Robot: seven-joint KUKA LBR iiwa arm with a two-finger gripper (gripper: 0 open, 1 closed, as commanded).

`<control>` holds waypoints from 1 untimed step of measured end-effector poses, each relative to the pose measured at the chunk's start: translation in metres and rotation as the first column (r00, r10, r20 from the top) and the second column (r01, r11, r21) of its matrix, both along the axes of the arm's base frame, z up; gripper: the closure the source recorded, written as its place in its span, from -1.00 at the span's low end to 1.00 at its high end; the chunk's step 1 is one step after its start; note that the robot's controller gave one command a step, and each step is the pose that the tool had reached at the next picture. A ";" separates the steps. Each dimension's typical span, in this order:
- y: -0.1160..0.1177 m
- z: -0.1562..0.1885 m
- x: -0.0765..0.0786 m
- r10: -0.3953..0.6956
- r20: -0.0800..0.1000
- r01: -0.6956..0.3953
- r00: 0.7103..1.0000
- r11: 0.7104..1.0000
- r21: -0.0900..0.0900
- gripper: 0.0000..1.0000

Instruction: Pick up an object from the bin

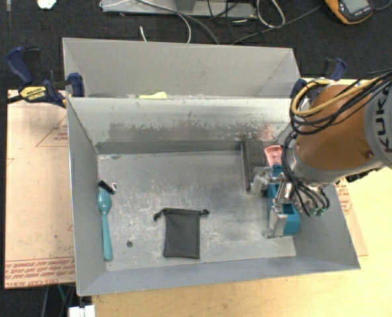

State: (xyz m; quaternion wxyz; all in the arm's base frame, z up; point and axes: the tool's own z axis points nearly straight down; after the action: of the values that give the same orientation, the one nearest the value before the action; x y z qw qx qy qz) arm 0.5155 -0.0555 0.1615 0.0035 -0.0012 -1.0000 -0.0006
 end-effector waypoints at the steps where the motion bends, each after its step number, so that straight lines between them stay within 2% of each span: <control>1: 0.000 0.004 0.002 0.002 0.007 -0.002 1.000 1.000 -0.001 -1.00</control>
Offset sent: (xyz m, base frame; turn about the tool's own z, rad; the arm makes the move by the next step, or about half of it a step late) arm 0.0018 0.0355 0.0119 0.2930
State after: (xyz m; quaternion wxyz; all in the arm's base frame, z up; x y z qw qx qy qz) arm 0.5174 -0.0554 0.1653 -0.0003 -0.0002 -1.0000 -0.0002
